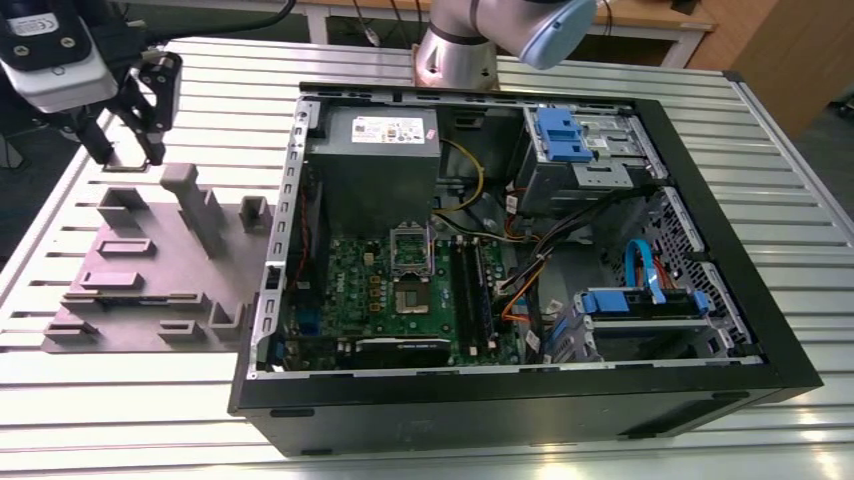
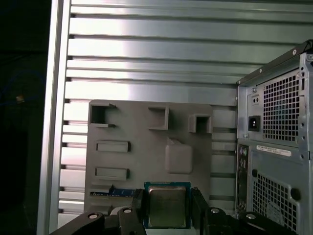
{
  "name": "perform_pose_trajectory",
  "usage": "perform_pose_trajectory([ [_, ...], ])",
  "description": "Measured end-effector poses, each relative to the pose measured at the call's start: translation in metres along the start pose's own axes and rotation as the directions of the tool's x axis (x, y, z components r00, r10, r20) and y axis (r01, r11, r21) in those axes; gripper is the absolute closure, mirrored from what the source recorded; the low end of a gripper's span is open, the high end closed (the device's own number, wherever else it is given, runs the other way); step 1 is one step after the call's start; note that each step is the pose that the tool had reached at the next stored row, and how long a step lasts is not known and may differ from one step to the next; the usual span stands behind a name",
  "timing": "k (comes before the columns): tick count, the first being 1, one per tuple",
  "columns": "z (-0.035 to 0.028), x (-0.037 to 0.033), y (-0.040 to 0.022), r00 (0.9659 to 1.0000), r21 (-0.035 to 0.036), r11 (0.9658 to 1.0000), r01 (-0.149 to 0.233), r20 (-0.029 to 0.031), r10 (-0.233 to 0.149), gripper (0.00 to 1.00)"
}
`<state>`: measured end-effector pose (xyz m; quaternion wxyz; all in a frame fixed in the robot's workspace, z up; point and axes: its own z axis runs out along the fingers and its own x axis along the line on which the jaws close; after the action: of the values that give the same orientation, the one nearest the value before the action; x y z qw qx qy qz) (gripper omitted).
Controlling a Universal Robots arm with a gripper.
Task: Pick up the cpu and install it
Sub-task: 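Pick up the cpu and move it towards the insertion slot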
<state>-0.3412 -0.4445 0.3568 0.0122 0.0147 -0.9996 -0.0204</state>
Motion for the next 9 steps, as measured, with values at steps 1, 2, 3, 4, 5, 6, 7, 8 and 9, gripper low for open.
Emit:
perform_pose_trajectory([
  [1, 0.0000, -0.0021, -0.0001, 1.0000, 0.0000, 1.0000, 0.000, -0.0001, 0.000, 0.53],
  [2, -0.0001, -0.0042, -0.0001, 1.0000, 0.0001, 1.0000, 0.000, -0.0002, 0.000, 0.53],
  [3, -0.0001, -0.0066, -0.0002, 1.0000, 0.0000, 1.0000, 0.000, -0.0001, 0.000, 0.53],
  [4, -0.0001, -0.0091, -0.0003, 1.0000, 0.0001, 1.0000, 0.000, -0.0002, 0.000, 0.53],
  [5, -0.0001, -0.0111, -0.0004, 1.0000, 0.0000, 1.0000, 0.000, -0.0002, 0.000, 0.53],
  [6, -0.0002, -0.0124, -0.0004, 1.0000, 0.0001, 1.0000, 0.000, -0.0002, 0.000, 0.53],
  [7, -0.0001, -0.0136, -0.0004, 1.0000, 0.0000, 1.0000, 0.000, -0.0002, 0.000, 0.53],
  [8, -0.0002, -0.0149, -0.0005, 1.0000, 0.0001, 1.0000, 0.000, -0.0002, 0.000, 0.53],
  [9, -0.0002, -0.0165, -0.0005, 1.0000, 0.0000, 1.0000, 0.000, -0.0002, 0.000, 0.53],
])
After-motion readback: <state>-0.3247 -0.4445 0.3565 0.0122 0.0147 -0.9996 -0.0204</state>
